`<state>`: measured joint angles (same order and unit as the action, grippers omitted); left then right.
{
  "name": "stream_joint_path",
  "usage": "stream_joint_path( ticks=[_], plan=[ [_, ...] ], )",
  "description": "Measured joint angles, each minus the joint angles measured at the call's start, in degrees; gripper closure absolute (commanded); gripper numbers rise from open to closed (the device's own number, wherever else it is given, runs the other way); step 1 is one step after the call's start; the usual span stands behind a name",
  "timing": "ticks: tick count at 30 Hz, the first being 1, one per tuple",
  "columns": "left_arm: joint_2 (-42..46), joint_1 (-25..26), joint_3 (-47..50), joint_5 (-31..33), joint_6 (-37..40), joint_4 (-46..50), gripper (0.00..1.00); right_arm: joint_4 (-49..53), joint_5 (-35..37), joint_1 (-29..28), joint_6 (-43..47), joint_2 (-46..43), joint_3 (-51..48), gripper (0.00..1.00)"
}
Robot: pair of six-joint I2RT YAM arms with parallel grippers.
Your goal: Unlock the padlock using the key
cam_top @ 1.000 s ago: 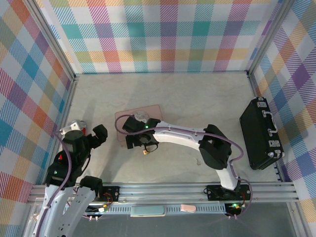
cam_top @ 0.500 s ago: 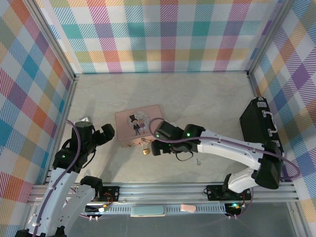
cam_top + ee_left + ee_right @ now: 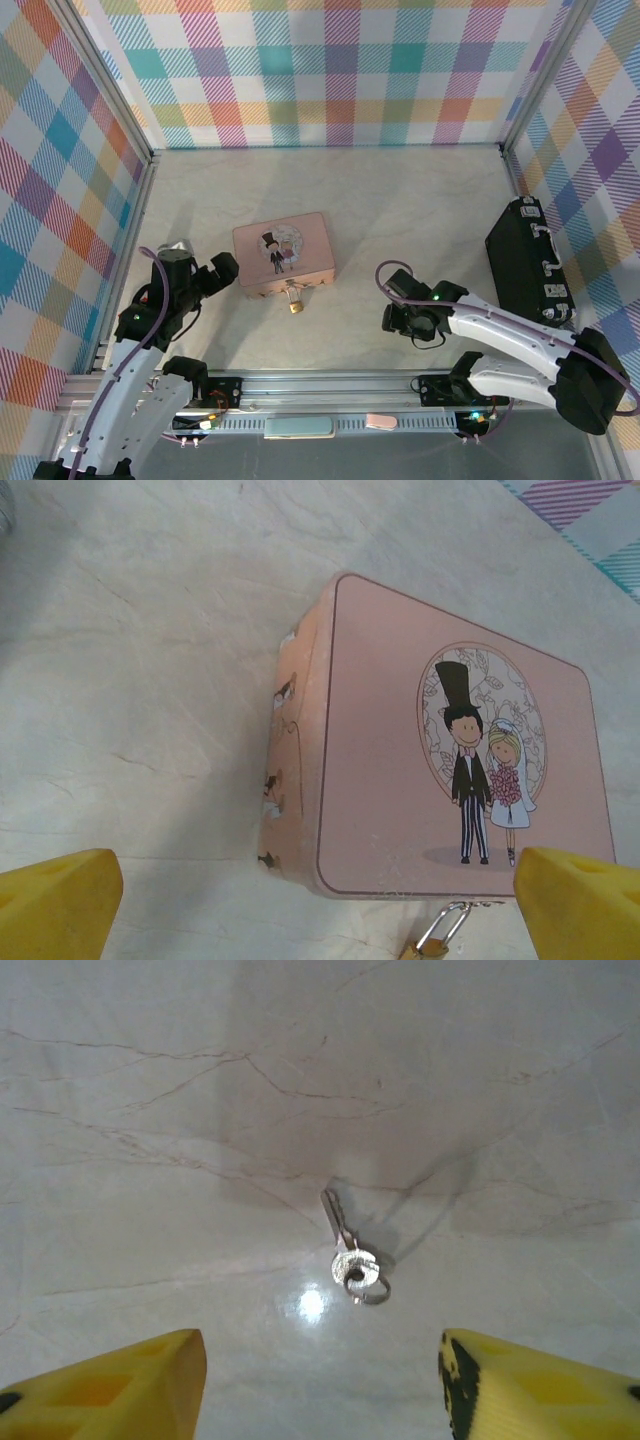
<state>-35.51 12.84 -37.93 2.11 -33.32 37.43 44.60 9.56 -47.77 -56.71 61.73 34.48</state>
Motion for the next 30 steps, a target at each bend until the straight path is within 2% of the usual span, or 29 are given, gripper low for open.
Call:
stream_joint_path(
  ticks=[4, 16, 30],
  plan=[
    [0.17, 0.22, 0.09, 0.09, -1.42, -0.44, 0.0, -2.03, -0.83, 1.46, 0.39, 3.15, -0.44, 0.61],
    [0.48, 0.22, 0.28, 0.02, -2.03, -0.59, 0.0, -3.19, -0.66, 1.99, 1.29, 9.14, -0.44, 0.76],
    [0.42, 0.22, 0.28, 0.07, -2.01, -0.59, 0.0, -4.74, -0.68, 2.03, 1.66, 11.32, -0.35, 0.89]
  ],
)
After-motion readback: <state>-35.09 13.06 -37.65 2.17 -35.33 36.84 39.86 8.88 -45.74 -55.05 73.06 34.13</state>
